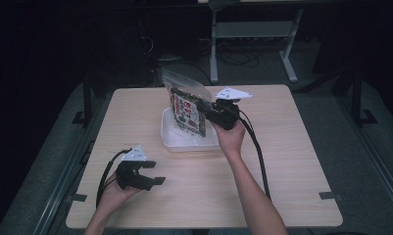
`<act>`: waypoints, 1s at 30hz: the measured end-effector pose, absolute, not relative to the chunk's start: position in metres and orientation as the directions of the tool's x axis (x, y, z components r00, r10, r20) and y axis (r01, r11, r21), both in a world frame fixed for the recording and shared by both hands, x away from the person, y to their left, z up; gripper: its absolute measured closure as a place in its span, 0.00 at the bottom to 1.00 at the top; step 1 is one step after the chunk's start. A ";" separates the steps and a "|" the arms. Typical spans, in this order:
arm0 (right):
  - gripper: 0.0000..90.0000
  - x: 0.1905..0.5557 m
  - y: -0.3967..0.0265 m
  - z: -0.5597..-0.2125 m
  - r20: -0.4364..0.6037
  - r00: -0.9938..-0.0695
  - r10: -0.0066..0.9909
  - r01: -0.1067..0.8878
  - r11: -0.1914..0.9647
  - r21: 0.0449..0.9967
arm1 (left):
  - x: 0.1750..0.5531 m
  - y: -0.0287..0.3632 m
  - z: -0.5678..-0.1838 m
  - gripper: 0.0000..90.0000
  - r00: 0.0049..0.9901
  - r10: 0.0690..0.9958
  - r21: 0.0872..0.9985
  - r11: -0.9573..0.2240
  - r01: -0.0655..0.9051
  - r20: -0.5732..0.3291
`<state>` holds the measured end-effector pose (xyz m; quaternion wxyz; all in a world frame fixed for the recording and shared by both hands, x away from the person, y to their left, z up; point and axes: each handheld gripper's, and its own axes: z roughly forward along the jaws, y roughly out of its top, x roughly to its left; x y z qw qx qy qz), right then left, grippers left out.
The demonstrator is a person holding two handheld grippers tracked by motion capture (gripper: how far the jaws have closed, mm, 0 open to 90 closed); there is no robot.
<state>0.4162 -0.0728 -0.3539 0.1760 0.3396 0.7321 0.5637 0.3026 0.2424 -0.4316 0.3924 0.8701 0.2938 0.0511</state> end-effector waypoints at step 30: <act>0.56 0.411 -0.102 -0.352 0.246 -0.736 0.631 0.409 0.125 0.904 | 0.304 0.241 -0.433 0.27 0.825 0.550 0.701 -0.538 0.468 -0.128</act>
